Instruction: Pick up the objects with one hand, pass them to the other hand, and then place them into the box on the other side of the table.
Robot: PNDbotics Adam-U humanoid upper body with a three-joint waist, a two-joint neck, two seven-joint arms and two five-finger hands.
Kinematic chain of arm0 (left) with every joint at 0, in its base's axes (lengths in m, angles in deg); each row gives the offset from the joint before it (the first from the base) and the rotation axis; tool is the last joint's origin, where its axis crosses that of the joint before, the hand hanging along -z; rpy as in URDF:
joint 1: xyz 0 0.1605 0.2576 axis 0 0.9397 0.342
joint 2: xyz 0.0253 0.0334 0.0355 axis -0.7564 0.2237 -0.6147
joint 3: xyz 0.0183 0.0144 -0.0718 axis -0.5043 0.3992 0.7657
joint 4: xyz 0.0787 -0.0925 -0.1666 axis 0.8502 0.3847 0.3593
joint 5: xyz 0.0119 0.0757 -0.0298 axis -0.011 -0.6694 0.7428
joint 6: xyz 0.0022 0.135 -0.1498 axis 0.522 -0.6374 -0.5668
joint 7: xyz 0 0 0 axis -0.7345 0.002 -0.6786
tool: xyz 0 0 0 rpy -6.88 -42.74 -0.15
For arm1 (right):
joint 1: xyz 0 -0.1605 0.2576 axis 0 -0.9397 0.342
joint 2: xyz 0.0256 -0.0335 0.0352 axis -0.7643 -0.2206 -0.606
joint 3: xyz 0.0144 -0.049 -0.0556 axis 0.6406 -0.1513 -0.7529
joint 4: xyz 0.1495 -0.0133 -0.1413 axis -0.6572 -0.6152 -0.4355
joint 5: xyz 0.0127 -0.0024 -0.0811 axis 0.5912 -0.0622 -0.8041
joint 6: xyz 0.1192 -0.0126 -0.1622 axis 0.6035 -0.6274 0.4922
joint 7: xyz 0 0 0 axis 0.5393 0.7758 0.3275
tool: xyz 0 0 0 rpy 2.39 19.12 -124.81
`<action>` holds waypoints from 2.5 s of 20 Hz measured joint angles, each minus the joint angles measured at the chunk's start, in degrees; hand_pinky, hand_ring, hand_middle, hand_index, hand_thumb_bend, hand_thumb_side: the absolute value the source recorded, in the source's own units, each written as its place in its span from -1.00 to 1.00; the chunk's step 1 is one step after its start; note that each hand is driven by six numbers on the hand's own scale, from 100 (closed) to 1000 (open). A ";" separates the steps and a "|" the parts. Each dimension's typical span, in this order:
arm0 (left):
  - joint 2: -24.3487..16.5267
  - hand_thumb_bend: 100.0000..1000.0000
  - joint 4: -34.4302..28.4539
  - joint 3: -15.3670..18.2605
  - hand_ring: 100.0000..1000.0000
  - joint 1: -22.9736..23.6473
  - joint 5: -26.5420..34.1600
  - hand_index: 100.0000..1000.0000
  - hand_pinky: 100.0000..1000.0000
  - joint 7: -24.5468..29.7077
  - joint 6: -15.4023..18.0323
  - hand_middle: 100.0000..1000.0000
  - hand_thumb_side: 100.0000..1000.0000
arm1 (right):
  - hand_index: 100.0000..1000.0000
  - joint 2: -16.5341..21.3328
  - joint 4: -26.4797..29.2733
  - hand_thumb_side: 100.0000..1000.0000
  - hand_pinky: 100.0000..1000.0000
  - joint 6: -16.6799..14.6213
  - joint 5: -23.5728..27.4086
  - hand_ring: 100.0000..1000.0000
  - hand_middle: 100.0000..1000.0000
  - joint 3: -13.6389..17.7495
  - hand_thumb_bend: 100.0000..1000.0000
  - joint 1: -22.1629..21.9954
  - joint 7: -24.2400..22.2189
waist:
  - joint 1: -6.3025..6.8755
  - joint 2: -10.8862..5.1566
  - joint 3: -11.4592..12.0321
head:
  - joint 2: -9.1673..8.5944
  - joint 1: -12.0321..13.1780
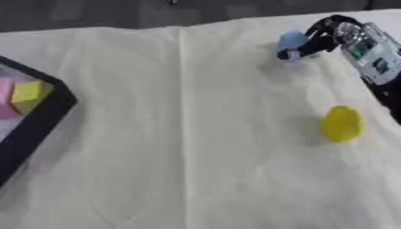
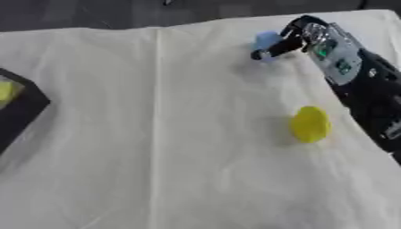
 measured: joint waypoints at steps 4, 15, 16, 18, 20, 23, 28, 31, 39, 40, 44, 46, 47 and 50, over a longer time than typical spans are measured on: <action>0.01 -0.98 0.00 0.00 0.22 0.08 0.00 0.33 0.38 0.00 0.00 0.08 -0.27 | 0.60 -0.02 -0.02 -0.22 0.49 0.31 0.05 0.50 0.43 0.00 0.22 -0.01 0.31 | 0.00 0.11 0.02 | 0.00 -0.03; 0.46 -0.99 0.00 0.01 0.22 0.43 0.00 0.33 0.39 -0.03 0.01 0.08 -0.26 | 0.53 -0.07 -0.36 -0.23 0.45 2.12 3.18 0.44 0.35 0.01 -0.08 -0.45 2.72 | 0.00 0.27 0.14 | -0.02 -0.20; 0.46 -0.99 0.00 0.01 0.22 0.44 0.00 0.33 0.39 -0.04 0.02 0.08 -0.26 | 0.52 -0.09 -0.36 -0.26 0.45 2.20 3.62 0.44 0.34 0.01 -0.06 -0.46 3.00 | 0.00 0.28 0.18 | -0.02 -0.20; 0.47 -0.99 0.00 0.01 0.22 0.45 0.00 0.33 0.39 -0.06 0.04 0.08 -0.26 | 0.51 -0.16 -0.36 -0.30 0.44 2.31 4.52 0.42 0.32 0.01 -0.05 -0.49 3.58 | 0.00 0.32 0.21 | -0.02 -0.21; 0.47 -0.99 0.00 0.01 0.22 0.46 0.00 0.33 0.39 -0.07 0.04 0.08 -0.26 | 0.49 -0.27 -0.36 -0.34 0.42 2.43 5.46 0.39 0.30 0.01 -0.06 -0.64 4.27 | 0.00 0.40 0.23 | -0.02 -0.21; 0.48 -1.00 0.01 0.01 0.22 0.50 0.00 0.33 0.39 -0.08 0.04 0.08 -0.26 | 0.46 -0.47 -0.36 -0.46 0.41 2.60 6.85 0.35 0.26 0.01 -0.03 -0.81 5.59 | 0.00 0.54 0.28 | -0.02 -0.21; 0.49 -1.00 0.01 0.02 0.22 0.51 0.00 0.33 0.39 -0.12 0.03 0.08 -0.25 | 0.41 -0.48 -0.37 -0.61 0.38 2.96 9.36 0.29 0.20 0.01 -0.05 -0.91 8.44 | 0.00 0.60 0.34 | -0.02 -0.21; 0.49 -1.00 0.02 0.02 0.22 0.53 0.03 0.33 0.39 -0.16 -0.01 0.08 -0.25 | 0.40 -0.48 -0.37 -0.64 0.37 3.15 10.69 0.27 0.19 0.00 -0.09 -0.94 9.98 | 0.00 0.60 0.34 | -0.02 -0.21; 0.50 -1.00 0.04 0.02 0.23 0.58 0.04 0.33 0.39 -0.21 -0.04 0.08 -0.25 | 0.37 -0.48 -0.36 -0.65 0.36 3.44 13.21 0.22 0.14 -0.01 -0.20 -1.16 12.82 | -0.25 0.60 0.49 | -0.02 -0.21; 0.50 -1.00 0.04 0.02 0.23 0.59 0.04 0.33 0.39 -0.21 -0.04 0.08 -0.25 | 0.36 -0.48 -0.36 -0.66 0.36 3.48 13.50 0.22 0.14 -0.01 -0.20 -1.24 13.07 | -0.25 0.60 0.52 | -0.02 -0.20; 0.50 -1.00 0.04 0.02 0.23 0.59 0.04 0.33 0.39 -0.21 -0.04 0.08 -0.24 | 0.32 -0.48 -0.35 -0.81 0.35 3.64 14.13 0.20 0.10 -0.02 -0.21 -1.42 13.82 | -0.25 0.60 0.53 | -0.02 -0.20; 0.50 -1.00 0.04 0.02 0.23 0.59 0.04 0.33 0.39 -0.21 -0.04 0.08 -0.24 | 0.30 -0.48 -0.32 -0.92 0.34 3.59 14.50 0.18 0.08 -0.02 -0.21 -1.42 14.14 | -0.25 0.60 0.54 | -0.02 -0.20; 0.50 -1.00 0.04 0.02 0.23 0.59 0.04 0.33 0.39 -0.21 -0.04 0.08 -0.24 | 0.30 -0.48 -0.31 -0.94 0.34 3.61 14.63 0.17 0.08 -0.02 -0.22 -1.42 14.33 | -0.25 0.60 0.54 | -0.02 -0.20; 0.50 -1.00 0.04 0.02 0.23 0.59 0.04 0.33 0.39 -0.21 -0.05 0.08 -0.24 | 0.24 -0.48 -0.30 -1.00 0.32 3.63 15.32 0.13 0.02 -0.02 -0.22 -1.42 15.01 | -0.25 0.60 0.56 | -0.05 -0.20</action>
